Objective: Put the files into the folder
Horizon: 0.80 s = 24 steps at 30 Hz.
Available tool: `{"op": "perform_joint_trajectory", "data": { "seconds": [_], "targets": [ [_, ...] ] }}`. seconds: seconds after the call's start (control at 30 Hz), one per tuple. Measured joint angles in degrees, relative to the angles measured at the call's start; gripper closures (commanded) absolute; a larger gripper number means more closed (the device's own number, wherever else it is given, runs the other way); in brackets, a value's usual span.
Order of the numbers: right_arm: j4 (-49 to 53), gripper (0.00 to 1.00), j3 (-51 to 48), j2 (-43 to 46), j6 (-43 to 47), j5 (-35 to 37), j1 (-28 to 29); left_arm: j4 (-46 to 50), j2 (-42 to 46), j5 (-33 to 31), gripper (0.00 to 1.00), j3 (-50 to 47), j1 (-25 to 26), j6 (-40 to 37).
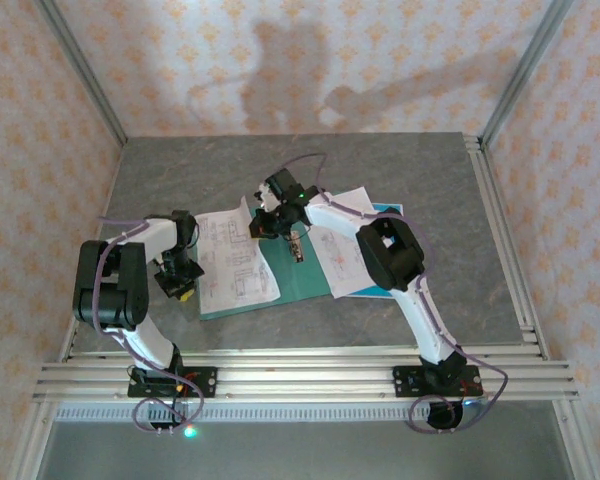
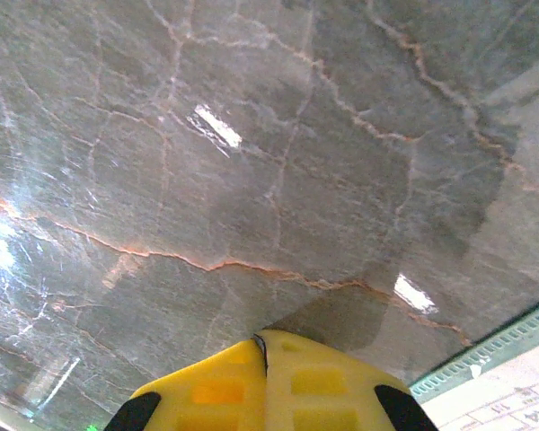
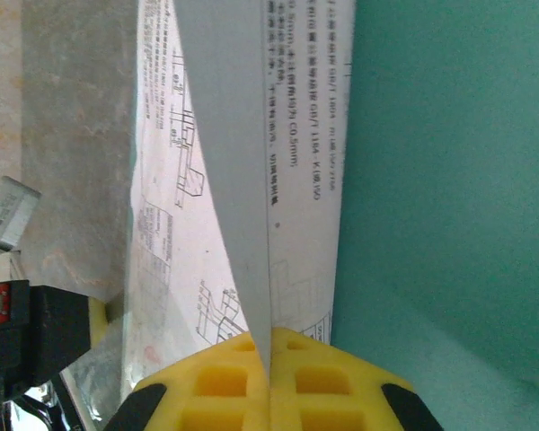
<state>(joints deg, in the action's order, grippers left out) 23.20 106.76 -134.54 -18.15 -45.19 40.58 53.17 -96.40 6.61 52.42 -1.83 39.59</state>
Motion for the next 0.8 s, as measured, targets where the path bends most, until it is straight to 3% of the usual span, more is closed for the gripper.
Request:
{"op": "perform_joint_trajectory", "data": {
  "seconds": [0.27,0.33,0.4,0.5,0.67,0.8],
  "targets": [
    [-0.55,0.99,-3.41,0.02,-0.22,0.02,0.00,0.07,-0.04,-0.28,1.00,0.04,0.35,0.00],
    [-0.52,0.82,-3.41,0.11,-0.13,0.15,0.00,0.11,0.02,-0.37,1.00,0.07,0.35,0.00],
    [-0.31,0.58,-3.41,0.13,-0.44,0.81,0.00,0.20,0.42,-0.52,1.00,0.07,0.39,-0.02],
    [0.20,0.37,-3.41,0.94,-0.94,2.60,0.00,-1.40,1.84,0.72,1.00,0.04,1.01,0.04],
    [0.42,0.26,-6.75,7.63,-3.72,9.09,-0.79,-10.05,8.83,5.42,1.00,1.57,4.48,1.07],
    [0.20,0.28,-11.39,15.39,-6.47,13.64,-2.89,-11.45,12.52,6.62,1.00,5.01,6.91,2.38]
  ]
}}
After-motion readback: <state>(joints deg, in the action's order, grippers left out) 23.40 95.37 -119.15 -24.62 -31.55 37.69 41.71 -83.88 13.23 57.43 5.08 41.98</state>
